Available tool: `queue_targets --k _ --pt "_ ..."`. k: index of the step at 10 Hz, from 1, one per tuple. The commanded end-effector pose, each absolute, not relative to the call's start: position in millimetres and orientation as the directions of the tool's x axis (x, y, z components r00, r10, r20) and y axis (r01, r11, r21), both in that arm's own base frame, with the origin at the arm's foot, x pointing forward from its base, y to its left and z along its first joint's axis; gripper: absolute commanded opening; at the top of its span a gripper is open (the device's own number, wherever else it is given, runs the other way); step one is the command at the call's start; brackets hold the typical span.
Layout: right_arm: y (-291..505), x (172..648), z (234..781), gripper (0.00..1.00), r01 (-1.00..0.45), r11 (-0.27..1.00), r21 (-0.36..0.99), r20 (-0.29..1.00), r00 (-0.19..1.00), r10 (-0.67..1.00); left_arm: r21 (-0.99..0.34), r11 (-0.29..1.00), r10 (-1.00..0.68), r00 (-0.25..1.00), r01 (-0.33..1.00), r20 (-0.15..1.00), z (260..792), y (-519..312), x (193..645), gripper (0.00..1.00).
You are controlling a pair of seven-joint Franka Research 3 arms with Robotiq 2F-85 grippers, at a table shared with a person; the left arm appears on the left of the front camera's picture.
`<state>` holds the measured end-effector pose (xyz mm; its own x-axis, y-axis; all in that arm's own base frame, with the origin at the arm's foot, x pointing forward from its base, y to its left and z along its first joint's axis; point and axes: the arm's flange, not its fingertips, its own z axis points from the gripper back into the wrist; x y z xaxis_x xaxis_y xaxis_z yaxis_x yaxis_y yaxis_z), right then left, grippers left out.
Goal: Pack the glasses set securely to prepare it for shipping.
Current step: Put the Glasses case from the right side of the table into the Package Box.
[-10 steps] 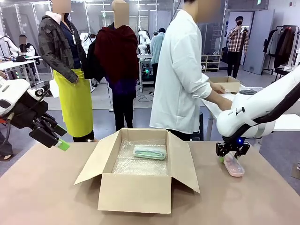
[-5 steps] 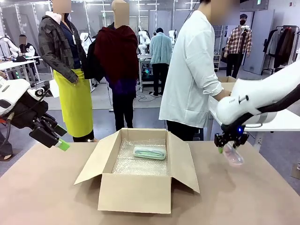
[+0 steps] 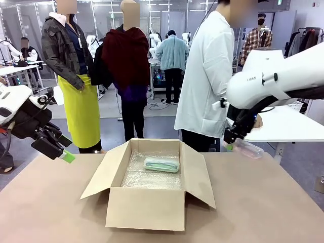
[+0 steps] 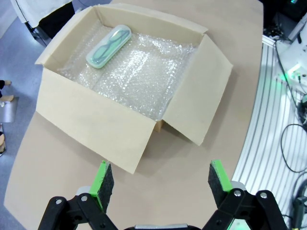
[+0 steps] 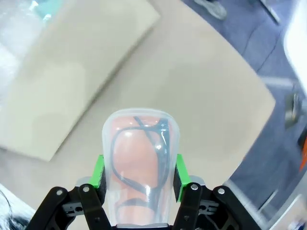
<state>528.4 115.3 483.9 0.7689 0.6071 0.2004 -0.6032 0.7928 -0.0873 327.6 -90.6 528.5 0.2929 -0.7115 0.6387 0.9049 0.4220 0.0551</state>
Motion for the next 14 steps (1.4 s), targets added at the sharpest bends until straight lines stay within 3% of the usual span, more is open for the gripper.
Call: queue_targets --k 1,3,6,9,14 --pt "156.7 521.8 505.6 0.26 -0.863 0.503 -0.051 0.177 0.487 0.855 0.049 0.397 -0.711 0.273 0.917 0.648 528.8 -87.2 328.0 1.00" --pt "236.3 514.4 511.6 0.26 -0.957 0.281 -0.064 0.162 0.268 0.950 0.049 0.397 -0.711 0.273 0.917 0.648 528.8 -87.2 328.0 1.00" --pt "338.9 495.0 483.4 0.26 -0.991 0.107 -0.078 0.111 0.098 0.989 0.049 0.397 -0.711 0.273 0.917 0.648 528.8 -87.2 328.0 1.00" --pt "393.1 488.0 451.6 0.26 -0.995 0.046 -0.092 0.085 0.038 0.996 0.049 0.397 -0.711 0.273 0.917 0.648 528.8 -87.2 328.0 1.00" --pt "404.3 507.7 398.5 0.26 -0.994 0.086 -0.068 0.195 0.071 0.978 0.049 0.397 -0.711 0.273 0.917 0.648 528.8 -87.2 328.0 1.00"
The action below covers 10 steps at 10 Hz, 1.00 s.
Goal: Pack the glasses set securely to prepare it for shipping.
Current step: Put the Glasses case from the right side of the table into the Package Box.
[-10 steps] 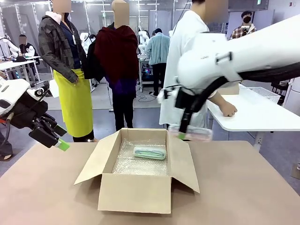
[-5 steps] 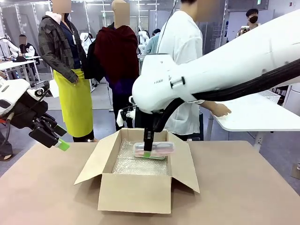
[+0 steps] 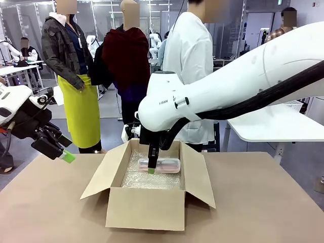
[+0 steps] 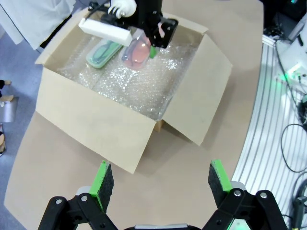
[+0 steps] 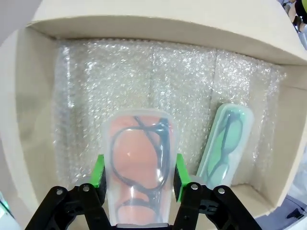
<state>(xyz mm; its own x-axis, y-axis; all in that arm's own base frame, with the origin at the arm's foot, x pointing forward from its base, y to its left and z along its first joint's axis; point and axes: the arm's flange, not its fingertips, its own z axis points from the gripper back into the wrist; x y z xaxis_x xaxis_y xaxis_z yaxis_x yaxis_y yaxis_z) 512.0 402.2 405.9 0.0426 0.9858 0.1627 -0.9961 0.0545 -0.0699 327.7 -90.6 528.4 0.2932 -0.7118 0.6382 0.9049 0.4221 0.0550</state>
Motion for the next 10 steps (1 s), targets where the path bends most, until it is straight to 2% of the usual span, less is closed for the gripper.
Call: queue_targets --k 1,4,7,9,10 --pt "401.9 510.3 384.2 0.26 -0.993 0.092 -0.071 0.186 0.078 0.979 0.049 0.397 -0.711 0.273 0.917 0.648 528.8 -87.2 328.0 1.00" --pt "396.9 517.0 353.4 0.26 -0.992 0.117 -0.056 0.143 0.108 0.984 0.049 0.397 -0.711 0.273 0.917 0.648 528.8 -87.2 328.0 1.00" --pt "395.8 517.0 332.3 0.26 -0.987 0.153 -0.043 0.179 0.144 0.973 0.049 0.397 -0.711 0.273 0.917 0.648 528.8 -87.2 328.0 1.00" --pt "394.3 515.9 325.6 0.26 -0.988 0.152 -0.039 0.154 0.145 0.977 0.049 0.397 -0.711 0.273 0.917 0.648 528.8 -87.2 328.0 1.00" --pt "392.6 514.6 330.3 0.96 -0.989 0.145 -0.042 0.146 0.138 0.980 0.049 0.397 -0.711 0.273 0.917 0.648 528.8 -87.2 328.0 1.00"
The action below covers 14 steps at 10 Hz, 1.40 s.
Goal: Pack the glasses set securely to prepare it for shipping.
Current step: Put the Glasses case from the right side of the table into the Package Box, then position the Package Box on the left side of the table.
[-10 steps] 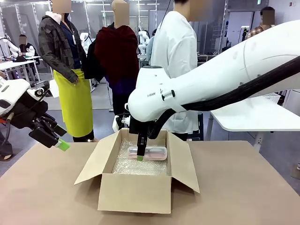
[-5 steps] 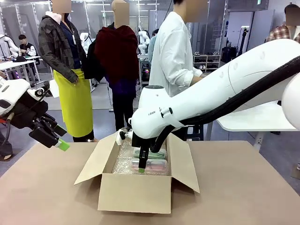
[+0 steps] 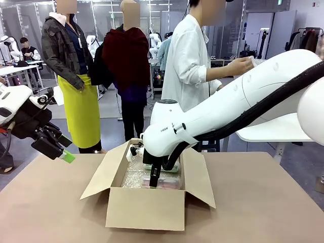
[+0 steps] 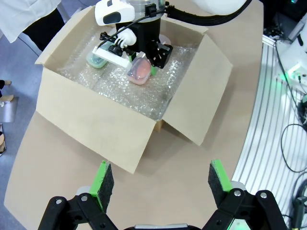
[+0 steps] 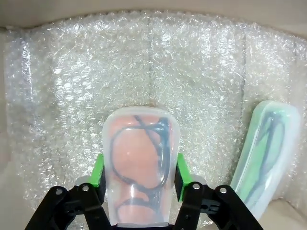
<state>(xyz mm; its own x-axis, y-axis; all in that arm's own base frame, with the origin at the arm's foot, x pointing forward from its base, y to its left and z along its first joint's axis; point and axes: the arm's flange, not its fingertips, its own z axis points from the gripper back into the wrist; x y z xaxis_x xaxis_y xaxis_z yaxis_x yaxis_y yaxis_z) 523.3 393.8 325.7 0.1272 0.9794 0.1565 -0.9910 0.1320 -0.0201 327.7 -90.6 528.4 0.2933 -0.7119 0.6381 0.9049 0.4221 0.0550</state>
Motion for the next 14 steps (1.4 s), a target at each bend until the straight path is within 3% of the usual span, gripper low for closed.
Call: queue_targets --k 1,5,6,14 --pt "394.4 513.4 333.0 1.00 -0.989 0.138 -0.058 0.143 0.128 0.981 0.049 0.397 -0.711 0.273 0.917 0.648 528.8 -87.2 328.0 1.00" --pt "383.6 504.0 347.6 1.00 -0.984 0.135 -0.114 0.103 0.123 0.987 0.049 0.397 -0.711 0.273 0.917 0.648 528.8 -87.2 328.0 1.00" --pt "394.3 519.7 336.8 1.00 -0.993 0.107 -0.059 0.141 0.098 0.985 0.049 0.397 -0.711 0.273 0.917 0.648 528.8 -87.2 328.0 1.00" --pt "394.3 519.7 336.8 1.00 -0.993 0.107 -0.059 0.141 0.098 0.985 0.049 0.397 -0.711 0.273 0.917 0.648 528.8 -87.2 328.0 1.00"
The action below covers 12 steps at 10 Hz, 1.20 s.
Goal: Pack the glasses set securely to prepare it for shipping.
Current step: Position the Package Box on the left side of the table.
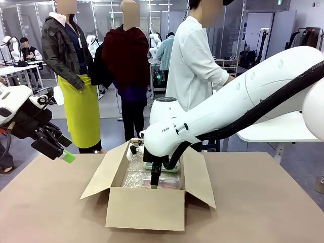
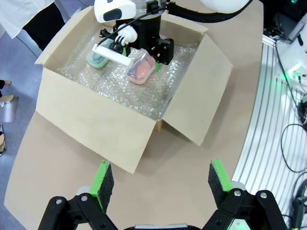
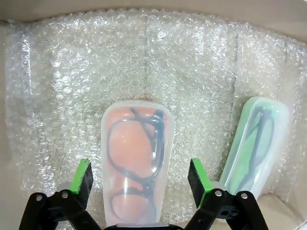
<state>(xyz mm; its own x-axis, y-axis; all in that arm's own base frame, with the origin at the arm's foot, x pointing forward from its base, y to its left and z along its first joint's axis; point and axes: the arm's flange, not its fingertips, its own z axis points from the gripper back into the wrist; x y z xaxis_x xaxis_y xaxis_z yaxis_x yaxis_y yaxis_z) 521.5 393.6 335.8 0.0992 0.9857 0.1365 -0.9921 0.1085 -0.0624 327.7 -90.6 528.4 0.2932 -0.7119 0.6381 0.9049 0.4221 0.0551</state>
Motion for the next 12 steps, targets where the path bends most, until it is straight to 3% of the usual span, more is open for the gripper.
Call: queue_targets --k 1,6,8,12 --pt "394.3 519.7 336.8 1.00 -0.993 0.107 -0.059 0.141 0.098 0.985 0.049 0.397 -0.711 0.273 0.917 0.648 528.8 -87.2 328.0 1.00" --pt "393.5 521.5 335.9 1.00 -0.992 0.109 -0.062 0.137 0.099 0.986 0.049 0.397 -0.711 0.273 0.917 0.648 528.8 -87.2 328.0 1.00" --pt "370.8 496.9 421.1 1.00 -0.984 0.128 -0.121 0.164 0.107 0.981 0.049 0.397 -0.711 0.273 0.917 0.648 528.8 -87.2 328.0 1.00" --pt "294.2 468.2 480.2 1.00 -0.932 0.330 -0.148 0.317 0.271 0.909 0.049 0.397 -0.711 0.273 0.917 0.648 528.8 -87.2 328.0 1.00"
